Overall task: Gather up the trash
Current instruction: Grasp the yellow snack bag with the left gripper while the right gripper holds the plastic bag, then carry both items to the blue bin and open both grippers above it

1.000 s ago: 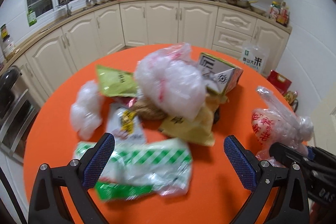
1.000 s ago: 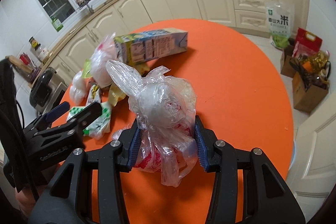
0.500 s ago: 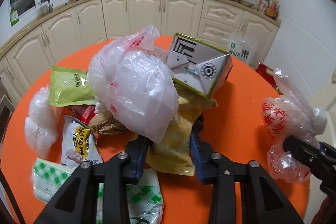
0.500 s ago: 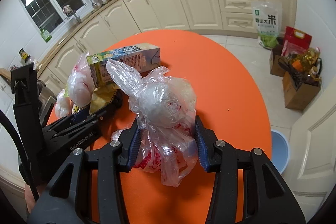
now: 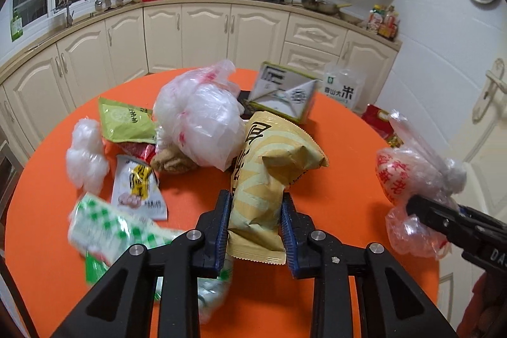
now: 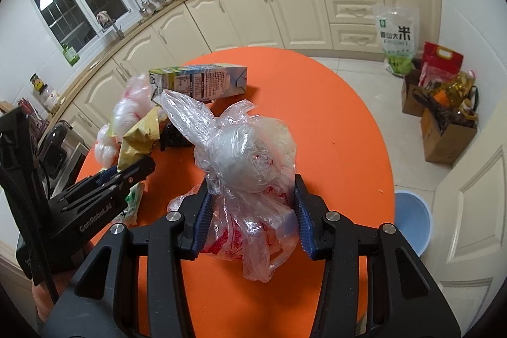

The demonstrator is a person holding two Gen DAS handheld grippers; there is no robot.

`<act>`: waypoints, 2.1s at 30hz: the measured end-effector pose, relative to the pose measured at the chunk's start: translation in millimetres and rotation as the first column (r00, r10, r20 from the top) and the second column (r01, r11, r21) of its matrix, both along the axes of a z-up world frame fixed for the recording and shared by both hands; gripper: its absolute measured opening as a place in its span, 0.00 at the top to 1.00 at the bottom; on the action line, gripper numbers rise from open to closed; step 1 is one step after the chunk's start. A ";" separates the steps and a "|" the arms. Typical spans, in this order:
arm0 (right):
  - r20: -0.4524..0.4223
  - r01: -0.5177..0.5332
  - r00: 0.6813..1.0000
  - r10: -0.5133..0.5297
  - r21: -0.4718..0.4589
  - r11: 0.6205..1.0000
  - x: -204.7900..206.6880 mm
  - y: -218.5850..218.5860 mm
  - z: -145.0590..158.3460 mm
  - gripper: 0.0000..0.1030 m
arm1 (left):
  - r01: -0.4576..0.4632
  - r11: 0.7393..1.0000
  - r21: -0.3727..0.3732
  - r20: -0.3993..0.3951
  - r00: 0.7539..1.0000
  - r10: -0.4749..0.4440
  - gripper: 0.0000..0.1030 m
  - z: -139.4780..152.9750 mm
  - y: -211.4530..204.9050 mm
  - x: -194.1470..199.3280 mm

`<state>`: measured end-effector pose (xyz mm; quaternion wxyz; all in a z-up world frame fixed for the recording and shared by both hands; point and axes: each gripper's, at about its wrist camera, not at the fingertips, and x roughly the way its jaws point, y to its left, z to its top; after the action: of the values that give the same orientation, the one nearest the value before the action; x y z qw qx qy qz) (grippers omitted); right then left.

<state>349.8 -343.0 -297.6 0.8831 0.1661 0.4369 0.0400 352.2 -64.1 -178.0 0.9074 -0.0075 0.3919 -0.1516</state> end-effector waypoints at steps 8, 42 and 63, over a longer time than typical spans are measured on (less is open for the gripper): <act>0.063 0.017 0.998 -0.017 0.001 1.000 -34.6 -6.4 25.6 0.58 | 0.030 0.999 -0.027 0.060 0.998 -0.028 0.75 22.8 6.1 -58.9; -0.138 0.434 0.896 -0.422 0.068 0.898 -112.8 -276.0 -90.8 0.58 | 0.431 0.900 -0.067 -0.155 0.886 -0.436 0.75 -87.3 -235.0 -61.8; -0.393 0.567 0.797 -0.459 0.223 0.793 -63.9 -353.0 -261.6 0.20 | 0.415 0.906 0.077 -0.431 0.834 -0.345 0.25 -240.2 -381.3 91.0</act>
<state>285.9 -696.0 -559.2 0.7366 0.4293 0.4977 -0.1595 443.3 -445.5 -418.2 0.7542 0.1157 0.5772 -0.2908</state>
